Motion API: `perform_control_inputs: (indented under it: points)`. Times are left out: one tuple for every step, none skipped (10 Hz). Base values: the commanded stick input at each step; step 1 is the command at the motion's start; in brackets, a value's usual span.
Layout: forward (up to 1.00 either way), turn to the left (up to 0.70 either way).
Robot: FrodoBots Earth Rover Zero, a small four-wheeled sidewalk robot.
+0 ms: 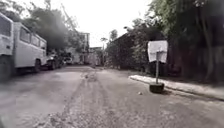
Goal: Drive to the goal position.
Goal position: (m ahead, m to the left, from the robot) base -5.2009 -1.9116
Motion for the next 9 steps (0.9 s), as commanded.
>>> perform_control_inputs:
  points:
    - [1.0, 0.0]
    - [1.0, 0.0]
    - [1.0, 0.0]
    - [1.0, 0.0]
    - [1.0, 0.0]
    - [1.0, 0.0]
    - [1.0, 0.0]
    - [1.0, 0.0]
    - [1.0, 0.0]
